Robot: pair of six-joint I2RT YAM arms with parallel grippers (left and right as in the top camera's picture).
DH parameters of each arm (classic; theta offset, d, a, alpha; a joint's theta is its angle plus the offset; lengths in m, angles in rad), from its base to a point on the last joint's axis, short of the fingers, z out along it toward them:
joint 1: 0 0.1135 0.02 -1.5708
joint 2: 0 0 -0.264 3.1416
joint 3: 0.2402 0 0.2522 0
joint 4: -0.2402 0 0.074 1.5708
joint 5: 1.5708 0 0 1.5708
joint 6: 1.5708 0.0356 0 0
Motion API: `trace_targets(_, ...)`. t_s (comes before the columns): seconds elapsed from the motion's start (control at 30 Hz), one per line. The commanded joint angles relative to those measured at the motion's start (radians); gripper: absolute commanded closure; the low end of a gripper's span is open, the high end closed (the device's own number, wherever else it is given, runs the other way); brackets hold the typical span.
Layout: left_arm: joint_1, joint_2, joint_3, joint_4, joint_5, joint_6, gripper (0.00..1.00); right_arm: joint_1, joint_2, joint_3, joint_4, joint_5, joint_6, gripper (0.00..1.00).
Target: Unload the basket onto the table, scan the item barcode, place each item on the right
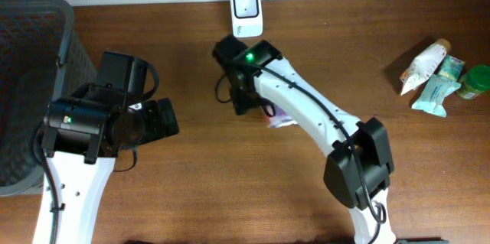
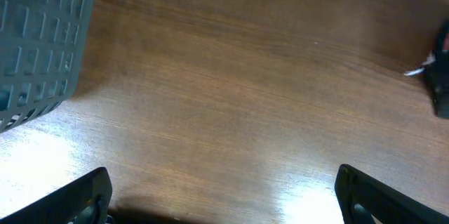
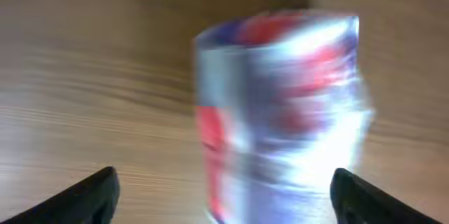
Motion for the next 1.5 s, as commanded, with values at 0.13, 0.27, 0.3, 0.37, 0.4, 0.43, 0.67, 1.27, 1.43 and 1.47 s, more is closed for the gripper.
trace_targets(0.13, -0.003, -0.004, 0.003, 0.002, -0.007, -0.009, 0.01, -0.198, 0.001, 0.327, -0.164, -0.136, -0.088, 0.01)
trace_targets(0.27, -0.003, -0.004, 0.003, 0.002, -0.007, -0.009, 0.01, -0.418, 0.002, 0.32, -0.219, -0.218, -0.213, 0.01)
trace_targets(0.3, -0.003, -0.004, 0.003, 0.002, -0.007, -0.01, 0.01, -0.475, 0.002, 0.312, -0.219, -0.321, -0.292, 0.01)
trace_targets(0.37, -0.003, -0.004, 0.003, 0.002, -0.007, -0.009, 0.01, -0.519, 0.002, 0.275, -0.205, -0.467, -0.391, 0.01)
trace_targets(0.4, -0.003, -0.004, 0.003, 0.002, -0.007, -0.01, 0.01, -0.532, 0.002, 0.214, -0.167, -0.549, -0.442, 0.01)
trace_targets(0.43, -0.003, -0.004, 0.003, 0.002, -0.007, -0.009, 0.01, -0.532, 0.002, 0.167, -0.126, -0.576, -0.442, 0.01)
trace_targets(0.67, -0.003, -0.004, 0.003, 0.002, -0.007, -0.01, 0.01, -0.531, 0.002, -0.327, 0.312, -0.979, -0.493, 0.07)
trace_targets(1.27, -0.003, -0.004, 0.003, 0.002, -0.007, -0.01, 0.01, -0.453, -0.171, -0.454, 0.649, -0.978, -0.318, 0.81)
trace_targets(1.43, -0.003, -0.004, 0.003, 0.002, -0.007, -0.009, 0.01, -0.319, -0.144, -0.572, 0.664, -0.689, 0.01, 0.55)
trace_targets(1.47, -0.003, -0.004, 0.003, 0.002, -0.007, -0.009, 0.01, -0.298, -0.144, -0.583, 0.668, -0.668, 0.009, 0.33)
